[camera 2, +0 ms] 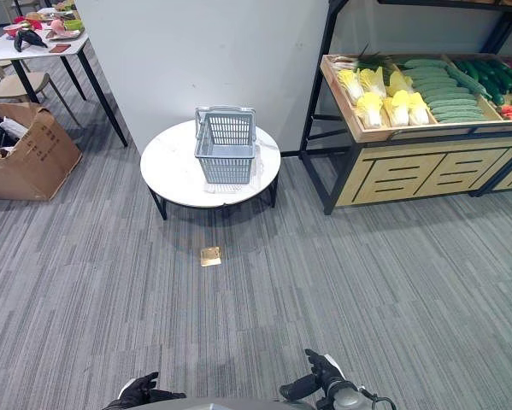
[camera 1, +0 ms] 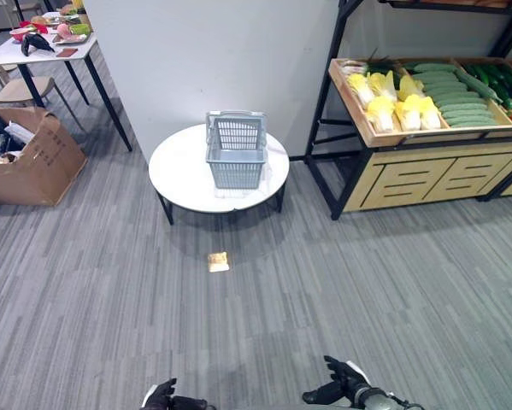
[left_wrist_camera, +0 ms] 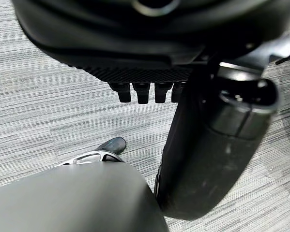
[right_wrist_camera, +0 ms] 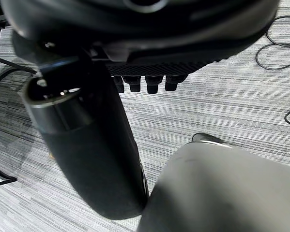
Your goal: Get the vegetables into the basket
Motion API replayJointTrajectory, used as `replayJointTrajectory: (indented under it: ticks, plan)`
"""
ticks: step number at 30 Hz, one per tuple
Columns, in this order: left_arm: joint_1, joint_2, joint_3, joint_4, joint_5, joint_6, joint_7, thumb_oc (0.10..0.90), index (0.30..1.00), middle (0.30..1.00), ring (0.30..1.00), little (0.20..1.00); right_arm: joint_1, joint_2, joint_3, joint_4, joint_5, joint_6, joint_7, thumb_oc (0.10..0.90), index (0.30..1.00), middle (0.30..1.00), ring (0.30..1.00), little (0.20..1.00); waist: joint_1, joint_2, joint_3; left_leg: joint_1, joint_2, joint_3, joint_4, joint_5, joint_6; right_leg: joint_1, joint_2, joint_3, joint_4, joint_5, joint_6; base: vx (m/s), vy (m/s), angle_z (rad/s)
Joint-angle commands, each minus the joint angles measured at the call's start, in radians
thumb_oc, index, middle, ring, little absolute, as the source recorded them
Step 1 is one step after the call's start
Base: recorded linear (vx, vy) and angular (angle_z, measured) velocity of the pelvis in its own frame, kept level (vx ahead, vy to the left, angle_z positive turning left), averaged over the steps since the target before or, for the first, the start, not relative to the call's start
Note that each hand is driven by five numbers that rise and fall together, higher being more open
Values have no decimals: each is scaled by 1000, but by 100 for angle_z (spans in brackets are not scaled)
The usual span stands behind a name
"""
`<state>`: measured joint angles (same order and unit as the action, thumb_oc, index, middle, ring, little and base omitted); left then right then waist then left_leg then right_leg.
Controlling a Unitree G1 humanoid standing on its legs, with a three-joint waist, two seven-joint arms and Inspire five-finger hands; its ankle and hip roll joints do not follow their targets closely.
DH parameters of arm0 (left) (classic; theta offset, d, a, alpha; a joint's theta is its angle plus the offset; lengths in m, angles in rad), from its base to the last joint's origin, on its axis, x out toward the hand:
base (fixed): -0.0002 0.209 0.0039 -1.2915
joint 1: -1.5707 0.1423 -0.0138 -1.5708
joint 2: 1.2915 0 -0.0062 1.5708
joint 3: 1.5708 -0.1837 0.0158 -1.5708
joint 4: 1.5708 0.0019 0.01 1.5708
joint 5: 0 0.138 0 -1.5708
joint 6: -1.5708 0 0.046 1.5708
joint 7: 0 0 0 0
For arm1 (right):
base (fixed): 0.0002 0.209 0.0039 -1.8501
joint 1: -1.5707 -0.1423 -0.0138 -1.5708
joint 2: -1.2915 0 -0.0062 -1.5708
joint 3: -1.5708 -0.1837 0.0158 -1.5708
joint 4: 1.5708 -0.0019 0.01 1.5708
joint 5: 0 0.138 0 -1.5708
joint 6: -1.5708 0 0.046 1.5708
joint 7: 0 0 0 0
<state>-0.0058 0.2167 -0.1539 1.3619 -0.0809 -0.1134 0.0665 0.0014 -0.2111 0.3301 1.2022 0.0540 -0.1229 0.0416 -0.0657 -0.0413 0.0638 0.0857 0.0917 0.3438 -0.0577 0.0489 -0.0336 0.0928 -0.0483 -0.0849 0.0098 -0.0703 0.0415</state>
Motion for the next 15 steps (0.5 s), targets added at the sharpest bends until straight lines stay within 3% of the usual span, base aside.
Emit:
replayJointTrajectory:
  ticks: [1,15]
  plan:
    - [6,-6,-13,67,13,13,11,900,1000,1000,1000,1000,22,-19,62,49,-17,11,-2,900,1000,1000,1000,1000,1,-12,6,61,72,-69,-30,34,-106,-12,-88,-22,-97,191,121,0,0,0]
    - [-1,-7,-18,74,23,25,9,900,1000,1000,1000,1000,13,-27,58,53,-16,17,-1,900,1000,1000,1000,1000,-6,-8,18,54,80,-73,-30,39,-111,-20,-80,-14,-97,189,115,2,-6,0]
